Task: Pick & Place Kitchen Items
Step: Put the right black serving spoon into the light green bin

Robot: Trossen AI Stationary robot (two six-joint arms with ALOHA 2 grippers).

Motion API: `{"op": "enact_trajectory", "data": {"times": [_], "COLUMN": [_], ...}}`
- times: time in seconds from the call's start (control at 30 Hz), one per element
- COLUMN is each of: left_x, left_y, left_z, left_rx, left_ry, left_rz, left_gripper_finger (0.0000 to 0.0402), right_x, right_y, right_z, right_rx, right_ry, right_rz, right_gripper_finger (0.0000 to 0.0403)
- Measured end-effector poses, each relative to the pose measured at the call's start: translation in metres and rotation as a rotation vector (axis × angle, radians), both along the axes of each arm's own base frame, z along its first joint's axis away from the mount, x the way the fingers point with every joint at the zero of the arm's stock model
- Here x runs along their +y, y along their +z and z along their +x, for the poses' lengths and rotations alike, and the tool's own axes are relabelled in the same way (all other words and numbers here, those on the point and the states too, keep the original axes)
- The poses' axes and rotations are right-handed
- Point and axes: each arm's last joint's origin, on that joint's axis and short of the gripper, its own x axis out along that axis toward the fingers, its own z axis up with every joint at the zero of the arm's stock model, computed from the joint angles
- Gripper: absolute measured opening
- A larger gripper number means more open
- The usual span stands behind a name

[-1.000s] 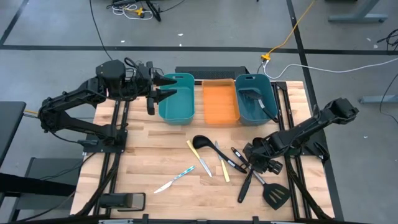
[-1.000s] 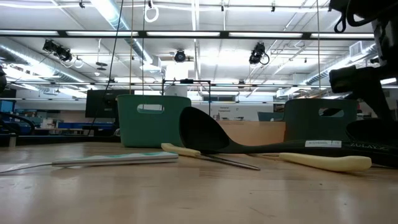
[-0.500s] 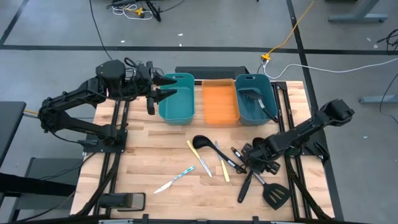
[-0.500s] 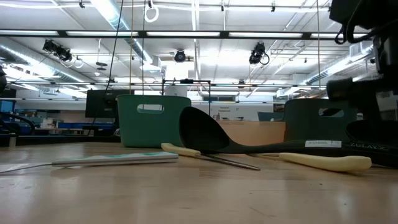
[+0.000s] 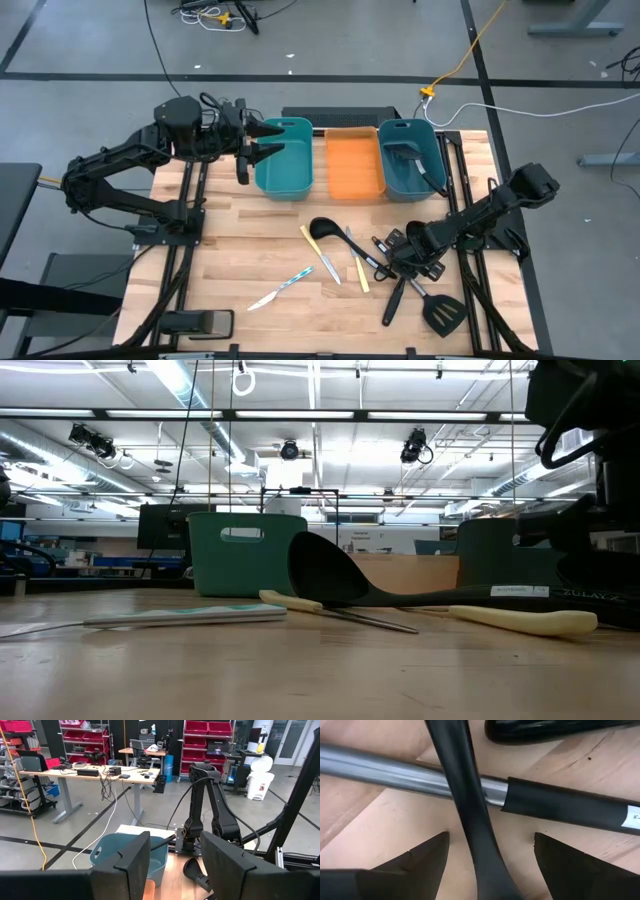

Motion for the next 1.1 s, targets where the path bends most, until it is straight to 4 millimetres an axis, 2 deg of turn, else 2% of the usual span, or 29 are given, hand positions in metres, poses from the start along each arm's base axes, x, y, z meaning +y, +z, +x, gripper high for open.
{"op": "enact_trajectory", "data": {"times": [0.5,1.1], "left_x": [0.0004,0.0004], "left_y": [0.0,0.0], "left_z": [-0.0001,-0.0001], "left_rx": [0.001,0.002], "left_ry": [0.014,0.014], "left_rz": [0.008,0.009], "left_gripper_finger": [0.0181,0.0181], "right_x": [0.0,-0.0002], "right_y": [-0.0001,-0.0001], "right_z": [-0.0011,-0.0014], "right_rx": [0.018,0.021], "right_ry": [-0.016,-0.016], "right_rz": [0.01,0.007], "right_gripper_finger": [0.0211,0.0164]}}
